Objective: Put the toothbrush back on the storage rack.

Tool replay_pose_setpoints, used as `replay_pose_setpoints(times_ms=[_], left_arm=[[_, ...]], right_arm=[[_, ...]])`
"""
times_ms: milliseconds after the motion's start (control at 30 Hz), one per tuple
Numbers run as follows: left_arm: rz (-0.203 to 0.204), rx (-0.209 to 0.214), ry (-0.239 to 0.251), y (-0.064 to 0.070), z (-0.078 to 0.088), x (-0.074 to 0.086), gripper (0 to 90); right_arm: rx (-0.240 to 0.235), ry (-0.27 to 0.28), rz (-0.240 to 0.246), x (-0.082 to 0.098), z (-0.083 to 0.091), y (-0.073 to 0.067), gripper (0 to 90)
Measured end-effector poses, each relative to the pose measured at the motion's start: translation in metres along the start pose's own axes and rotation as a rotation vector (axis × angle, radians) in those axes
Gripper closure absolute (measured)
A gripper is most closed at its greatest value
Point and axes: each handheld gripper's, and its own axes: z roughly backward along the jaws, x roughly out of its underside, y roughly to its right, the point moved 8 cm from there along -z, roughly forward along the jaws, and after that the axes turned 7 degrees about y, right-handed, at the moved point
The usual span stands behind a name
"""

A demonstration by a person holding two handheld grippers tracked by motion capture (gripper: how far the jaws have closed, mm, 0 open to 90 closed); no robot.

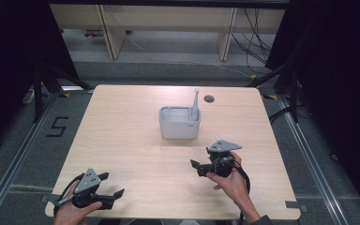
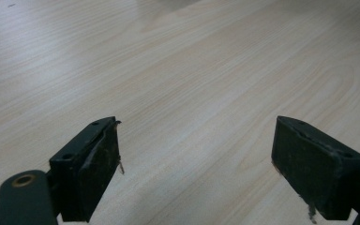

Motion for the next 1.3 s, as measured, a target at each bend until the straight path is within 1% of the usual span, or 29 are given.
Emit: replay_pose_setpoints(times_ms=[33,67,200,233,300,367,400,467,533,567,600,633,667,700,733,800,833,867,900,933,1000,1033,1067,1100,1133,1167,1200,1233,1300], left_arm=[[0.0,0.004,0.001,0.0,0.0,0.0,14.8],[0.0,0.003,0.003,0.0,0.0,0.0,14.8],[0.001,0.002,0.002,0.0,0.0,0.0,14.8],[0.0,0.0,0.0,0.0,0.0,0.0,14.8],[0.0,0.002,0.002,0.0,0.0,0.0,14.9],[0.0,0.002,0.002,0.0,0.0,0.0,14.8],[0.0,0.002,0.003,0.0,0.0,0.0,14.9],[0.0,0.002,0.003,0.0,0.0,0.0,14.8],[0.0,-0.001,-0.001,0.0,0.0,0.0,14.9],[-0.023,-0.003,-0.018,-0.002,0.001,0.001,14.8],[-0.026,-0.003,-0.021,-0.002,0.001,0.001,14.9],[-0.01,-0.001,-0.008,-0.001,0.0,0.001,14.9],[0.001,-0.002,0.0,0.0,0.0,0.0,14.9],[0.0,-0.002,-0.001,0.0,0.0,0.0,14.8],[-0.001,-0.002,-0.001,0.0,0.0,0.0,14.8],[-0.026,-0.003,-0.021,-0.002,0.002,0.001,14.8],[0.001,0.004,0.004,0.001,0.0,0.0,14.8],[-0.019,-0.004,-0.015,-0.002,0.001,0.001,14.8],[-0.016,-0.004,-0.013,-0.002,0.001,0.001,14.9],[-0.001,-0.002,-0.001,0.0,0.0,0.0,14.9],[0.0,0.002,0.001,0.0,0.0,0.0,14.8],[-0.024,-0.003,-0.019,-0.002,0.001,0.001,14.8],[-0.026,-0.003,-0.02,-0.003,0.002,0.001,14.8],[-0.023,-0.003,-0.016,-0.002,0.001,0.001,14.8],[-0.006,0.001,-0.003,-0.001,0.001,0.0,14.8],[-0.006,0.001,-0.003,-0.001,0.001,0.0,14.9],[-0.006,0.001,-0.003,-0.001,0.001,0.0,14.8],[-0.006,0.001,-0.003,-0.001,0.001,0.0,14.8],[0.0,0.001,0.001,0.0,0.0,0.0,14.9]], right_arm=[[0.014,-0.003,-0.013,0.001,0.002,-0.001,21.2],[0.006,0.0,-0.022,0.002,0.002,-0.002,21.0],[0.013,-0.01,-0.005,0.007,0.004,-0.003,19.4],[0.014,-0.012,-0.032,0.008,0.004,-0.005,19.1],[0.009,-0.015,-0.038,0.011,0.006,-0.007,17.2],[0.005,-0.022,-0.037,0.012,0.008,-0.008,17.0],[0.006,-0.012,-0.02,0.012,0.009,-0.008,17.0],[-0.005,-0.019,-0.032,0.014,0.009,-0.011,17.0],[-0.008,-0.02,-0.009,0.016,0.01,-0.011,17.0],[-0.013,-0.024,-0.016,0.017,0.011,-0.012,17.0],[-0.016,-0.021,-0.027,0.018,0.011,-0.014,17.0],[-0.011,-0.026,-0.019,0.019,0.012,-0.013,16.9],[-0.013,-0.031,-0.033,0.02,0.013,-0.014,16.9],[-0.006,-0.029,-0.011,0.021,0.013,-0.012,16.9],[-0.004,-0.029,-0.029,0.023,0.013,-0.014,16.9],[-0.009,-0.038,-0.025,0.025,0.015,-0.013,17.0],[-0.009,-0.038,-0.025,0.025,0.015,-0.013,17.0],[-0.014,-0.035,-0.048,0.026,0.015,-0.014,17.0],[-0.018,-0.03,-0.028,0.027,0.016,-0.014,16.9],[-0.017,-0.029,-0.037,0.027,0.016,-0.014,16.9],[-0.02,-0.029,-0.046,0.03,0.017,-0.016,16.9],[-0.008,-0.043,-0.044,0.031,0.019,-0.016,16.9],[-0.015,-0.035,-0.043,0.032,0.018,-0.016,17.0],[-0.018,-0.04,-0.034,0.034,0.018,-0.016,17.0],[-0.01,-0.051,-0.05,0.036,0.02,-0.017,17.0],[-0.009,-0.045,-0.026,0.037,0.019,-0.015,17.0],[-0.013,-0.062,-0.063,0.04,0.022,-0.019,17.0],[-0.013,-0.062,-0.063,0.04,0.022,-0.019,17.0],[-0.014,-0.045,-0.027,0.039,0.022,-0.017,17.0]])
